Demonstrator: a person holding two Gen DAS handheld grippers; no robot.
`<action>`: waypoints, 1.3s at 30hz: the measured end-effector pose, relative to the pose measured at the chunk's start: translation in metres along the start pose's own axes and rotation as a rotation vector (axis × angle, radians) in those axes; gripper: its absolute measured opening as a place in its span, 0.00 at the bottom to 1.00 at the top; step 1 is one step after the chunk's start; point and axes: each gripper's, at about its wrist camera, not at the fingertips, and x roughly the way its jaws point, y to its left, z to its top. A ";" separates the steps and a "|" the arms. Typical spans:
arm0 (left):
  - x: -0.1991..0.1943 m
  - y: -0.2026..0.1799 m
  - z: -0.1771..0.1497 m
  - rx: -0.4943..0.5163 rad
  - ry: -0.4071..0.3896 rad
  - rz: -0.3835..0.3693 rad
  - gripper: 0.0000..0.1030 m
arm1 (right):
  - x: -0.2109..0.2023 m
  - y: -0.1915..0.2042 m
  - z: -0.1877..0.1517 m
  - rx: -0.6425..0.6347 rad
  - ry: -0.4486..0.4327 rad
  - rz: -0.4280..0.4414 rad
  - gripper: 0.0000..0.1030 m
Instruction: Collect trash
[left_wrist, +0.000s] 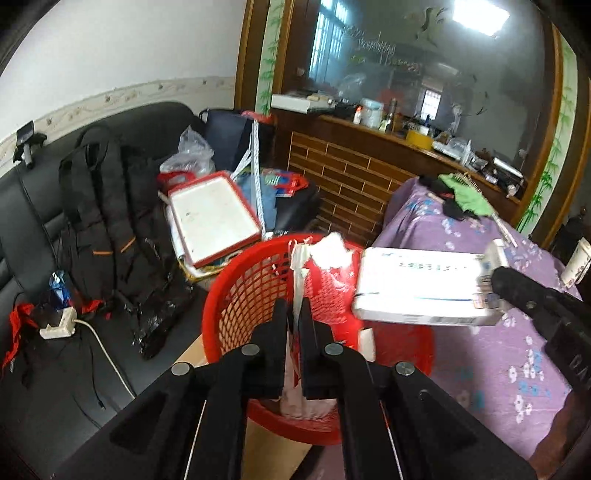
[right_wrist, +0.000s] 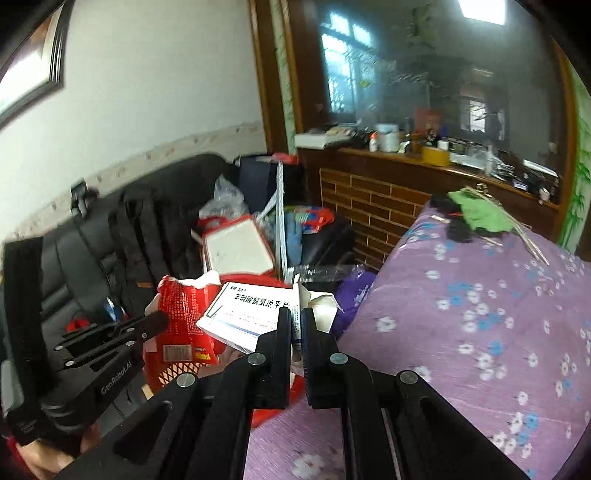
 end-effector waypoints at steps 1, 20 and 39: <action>0.003 0.004 -0.001 -0.013 0.009 0.000 0.24 | 0.006 0.002 0.000 -0.006 0.011 0.010 0.12; -0.145 -0.052 -0.091 0.145 -0.345 0.127 1.00 | -0.161 -0.016 -0.101 -0.029 -0.151 -0.229 0.91; -0.171 -0.043 -0.145 0.180 -0.266 0.272 1.00 | -0.227 0.001 -0.160 -0.006 -0.136 -0.382 0.98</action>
